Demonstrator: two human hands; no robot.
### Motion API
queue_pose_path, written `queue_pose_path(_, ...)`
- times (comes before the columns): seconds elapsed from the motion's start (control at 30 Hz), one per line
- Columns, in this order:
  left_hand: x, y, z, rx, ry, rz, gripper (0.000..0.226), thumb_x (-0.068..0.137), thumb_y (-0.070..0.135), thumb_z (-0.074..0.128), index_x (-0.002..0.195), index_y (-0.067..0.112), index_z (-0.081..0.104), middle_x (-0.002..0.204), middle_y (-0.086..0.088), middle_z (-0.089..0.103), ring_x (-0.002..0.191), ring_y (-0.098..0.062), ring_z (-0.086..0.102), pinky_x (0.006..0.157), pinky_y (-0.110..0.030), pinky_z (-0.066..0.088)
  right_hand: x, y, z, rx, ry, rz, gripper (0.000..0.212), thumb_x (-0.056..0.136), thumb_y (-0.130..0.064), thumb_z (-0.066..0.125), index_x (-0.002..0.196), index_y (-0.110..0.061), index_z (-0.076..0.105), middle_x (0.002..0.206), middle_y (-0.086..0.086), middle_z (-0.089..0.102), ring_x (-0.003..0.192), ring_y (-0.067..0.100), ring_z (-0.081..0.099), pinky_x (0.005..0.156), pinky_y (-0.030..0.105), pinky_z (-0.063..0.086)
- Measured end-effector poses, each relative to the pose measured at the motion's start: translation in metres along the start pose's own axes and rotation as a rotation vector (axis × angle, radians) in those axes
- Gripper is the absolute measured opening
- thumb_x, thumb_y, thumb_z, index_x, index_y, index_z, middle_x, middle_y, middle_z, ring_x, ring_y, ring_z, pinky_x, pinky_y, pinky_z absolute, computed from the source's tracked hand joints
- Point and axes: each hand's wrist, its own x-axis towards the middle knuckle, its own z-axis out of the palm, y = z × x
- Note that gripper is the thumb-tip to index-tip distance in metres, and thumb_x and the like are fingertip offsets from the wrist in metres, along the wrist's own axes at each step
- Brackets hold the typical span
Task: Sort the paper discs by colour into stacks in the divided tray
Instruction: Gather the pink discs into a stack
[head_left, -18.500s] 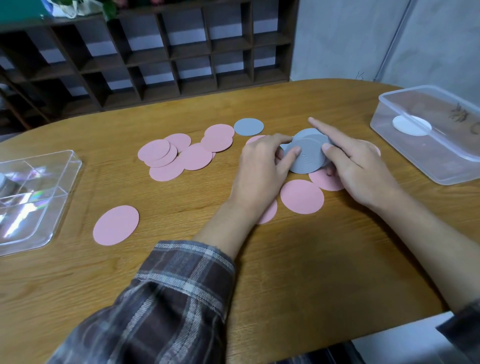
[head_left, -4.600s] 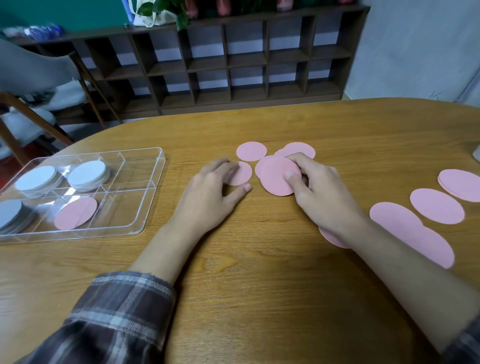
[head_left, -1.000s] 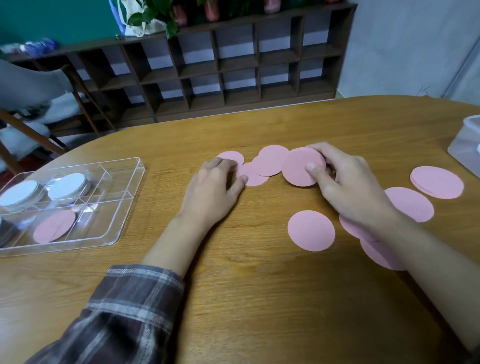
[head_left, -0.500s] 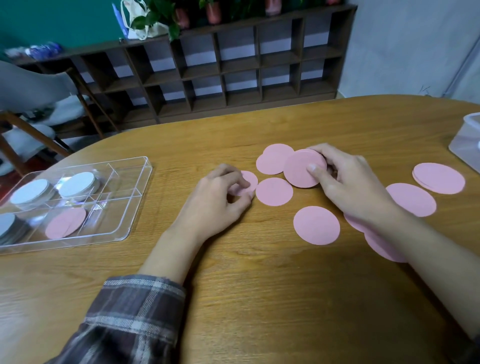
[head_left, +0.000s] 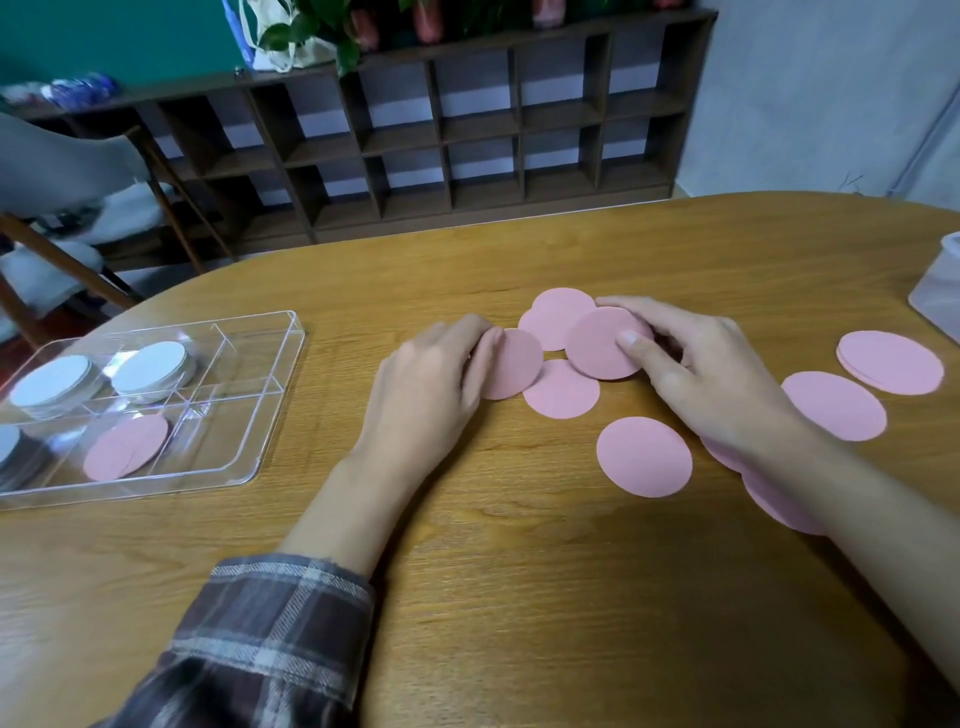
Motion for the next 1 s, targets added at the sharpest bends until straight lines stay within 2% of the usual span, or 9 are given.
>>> queue_pose_path(0.1, 0.002, 0.006, 0.003, -0.156, 0.020, -0.024, 0.022, 0.109, 0.021, 0.053, 0.094, 0.012, 0.067, 0.074, 0.018, 0.053, 0.067, 0.000, 0.050, 0.067, -0.017, 0.038, -0.001, -0.002, 0.000, 0.004, -0.006, -0.008, 0.035, 0.105, -0.021, 0.054, 0.135, -0.037, 0.064, 0.111, -0.005, 0.074, 0.099, 0.027, 0.065, 0.088, 0.036, 0.047)
queue_pose_path(0.17, 0.002, 0.008, 0.004, -0.273, -0.022, -0.094, 0.021, 0.108, 0.018, 0.056, 0.094, 0.011, 0.070, 0.065, 0.018, 0.059, 0.060, 0.001, 0.057, 0.066, -0.012, 0.042, -0.001, -0.003, 0.001, 0.015, -0.010, -0.009, 0.035, 0.105, -0.022, 0.054, 0.135, -0.038, 0.064, 0.107, 0.000, 0.074, 0.093, 0.027, 0.064, 0.085, 0.037, 0.047)
queue_pose_path(0.23, 0.001, 0.012, 0.007, -0.420, -0.084, -0.179, 0.016, 0.106, 0.015, 0.059, 0.097, 0.010, 0.072, 0.060, 0.005, 0.067, 0.053, -0.010, 0.066, 0.063, -0.020, 0.055, -0.001, -0.005, 0.001, 0.022, -0.018, -0.008, 0.035, 0.105, -0.021, 0.053, 0.135, -0.038, 0.063, 0.097, 0.005, 0.073, 0.081, 0.026, 0.060, 0.080, 0.038, 0.048)
queue_pose_path(0.37, 0.000, 0.022, 0.009, -0.594, -0.105, -0.299, 0.010, 0.099, 0.009, 0.068, 0.108, 0.010, 0.073, 0.074, -0.005, 0.076, 0.066, -0.015, 0.077, 0.069, -0.031, 0.065, -0.001, -0.005, 0.002, 0.052, -0.056, -0.008, 0.036, 0.107, -0.017, 0.050, 0.136, -0.033, 0.064, 0.073, -0.020, 0.064, 0.070, 0.010, 0.056, 0.069, 0.020, 0.042)
queue_pose_path(0.53, -0.002, 0.035, 0.011, -0.643, -0.096, -0.403, 0.017, 0.095, 0.015, 0.077, 0.111, 0.011, 0.076, 0.072, -0.004, 0.078, 0.068, -0.013, 0.078, 0.075, -0.037, 0.065, -0.002, -0.010, 0.007, 0.075, -0.133, -0.006, 0.036, 0.108, -0.031, 0.048, 0.141, -0.036, 0.060, 0.069, -0.003, 0.062, 0.069, 0.010, 0.058, 0.069, 0.020, 0.044)
queue_pose_path(0.7, -0.004, 0.028, 0.018, -0.442, -0.057, -0.286, 0.016, 0.089, 0.028, 0.083, 0.100, 0.018, 0.079, 0.074, 0.004, 0.075, 0.067, -0.009, 0.070, 0.071, -0.023, 0.056, -0.001, -0.011, 0.010, -0.049, -0.135, -0.062, 0.038, 0.104, -0.020, 0.056, 0.141, -0.027, 0.060, 0.085, 0.004, 0.068, 0.078, 0.015, 0.058, 0.074, 0.026, 0.044)
queue_pose_path(0.77, -0.005, 0.020, 0.021, -0.316, -0.113, -0.200, 0.031, 0.086, 0.039, 0.084, 0.111, 0.021, 0.078, 0.095, 0.008, 0.074, 0.085, -0.007, 0.067, 0.081, -0.022, 0.052, -0.001, -0.008, 0.006, -0.055, -0.099, -0.052, 0.036, 0.105, -0.019, 0.054, 0.139, -0.028, 0.060, 0.098, 0.005, 0.072, 0.088, 0.019, 0.062, 0.082, 0.031, 0.047)
queue_pose_path(0.87, -0.007, 0.011, 0.025, -0.159, -0.298, -0.090, 0.053, 0.085, 0.059, 0.075, 0.129, 0.029, 0.070, 0.127, 0.016, 0.068, 0.116, -0.010, 0.058, 0.102, -0.032, 0.047, 0.000, -0.004, 0.002, -0.049, -0.031, -0.003, 0.035, 0.106, -0.021, 0.051, 0.139, -0.032, 0.058, 0.106, 0.006, 0.072, 0.096, 0.024, 0.063, 0.088, 0.042, 0.050)
queue_pose_path(1.0, -0.008, 0.010, 0.024, -0.127, -0.320, -0.034, 0.049, 0.087, 0.060, 0.072, 0.124, 0.028, 0.073, 0.128, 0.018, 0.068, 0.116, -0.009, 0.054, 0.101, -0.028, 0.044, -0.001, -0.005, 0.000, -0.076, 0.013, 0.017, 0.036, 0.106, -0.022, 0.050, 0.139, -0.031, 0.058, 0.114, -0.002, 0.071, 0.102, 0.020, 0.062, 0.089, 0.042, 0.051)
